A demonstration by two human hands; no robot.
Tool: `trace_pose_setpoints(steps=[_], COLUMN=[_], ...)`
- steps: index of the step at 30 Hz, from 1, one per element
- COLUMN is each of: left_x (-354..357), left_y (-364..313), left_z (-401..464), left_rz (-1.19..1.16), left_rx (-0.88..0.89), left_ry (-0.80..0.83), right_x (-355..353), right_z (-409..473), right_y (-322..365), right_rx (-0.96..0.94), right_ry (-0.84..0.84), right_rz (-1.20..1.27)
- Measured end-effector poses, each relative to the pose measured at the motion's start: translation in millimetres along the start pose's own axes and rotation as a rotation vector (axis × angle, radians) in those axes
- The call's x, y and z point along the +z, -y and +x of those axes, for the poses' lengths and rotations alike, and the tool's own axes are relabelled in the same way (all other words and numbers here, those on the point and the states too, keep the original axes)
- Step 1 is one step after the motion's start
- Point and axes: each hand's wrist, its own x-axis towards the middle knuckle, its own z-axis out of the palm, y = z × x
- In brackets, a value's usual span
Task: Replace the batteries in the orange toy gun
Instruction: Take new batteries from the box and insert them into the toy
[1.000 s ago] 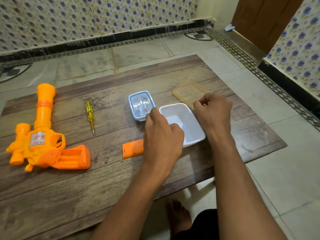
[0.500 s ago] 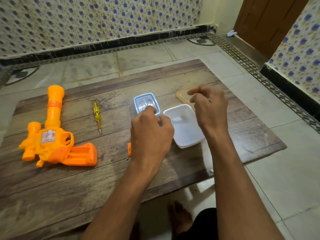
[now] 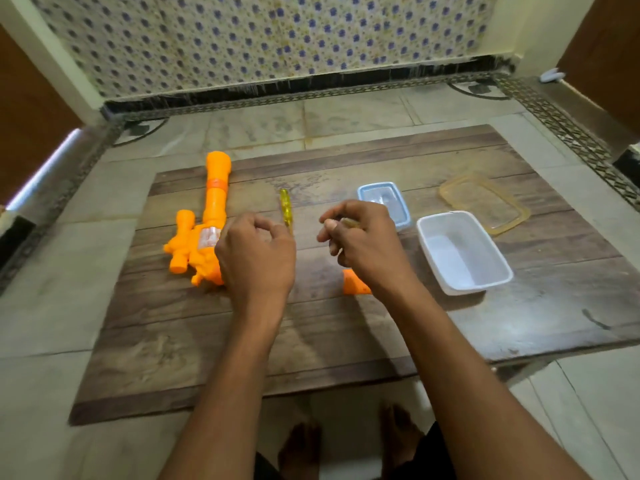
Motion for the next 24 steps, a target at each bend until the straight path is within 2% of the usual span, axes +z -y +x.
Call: trace_pose_setpoints(steps=[5, 8, 11, 14, 22, 24], left_x=[-20, -21, -15, -8, -4, -4], left_y=[23, 32, 35, 38, 41, 45], left_z=[1, -5, -3, 1, 12, 16], left_rz=[0.094, 0.136, 0.012, -0.108, -0.081, -0.149], left_rx=[-0.280, -0.457, -0.521, -0.603, -0.658, -0.690], left_ry=[-0.086, -0.002, 0.025, -0.056, -0.035, -0.037], right_x=[37, 56, 67, 71, 70, 68], right_z=[2, 2, 1, 3, 3, 5], right_y=[-2, -4, -7, -12, -12, -14], right_rx=[-0.029, -0.045, -0.064, -0.049, -0.051, -0.041], right_ry=[-0.030, 0.026, 0.084, 0.114, 0.127, 0.132], right_rz=[-0.155, -0.262, -0.360, -0.404, -0.404, -0.396])
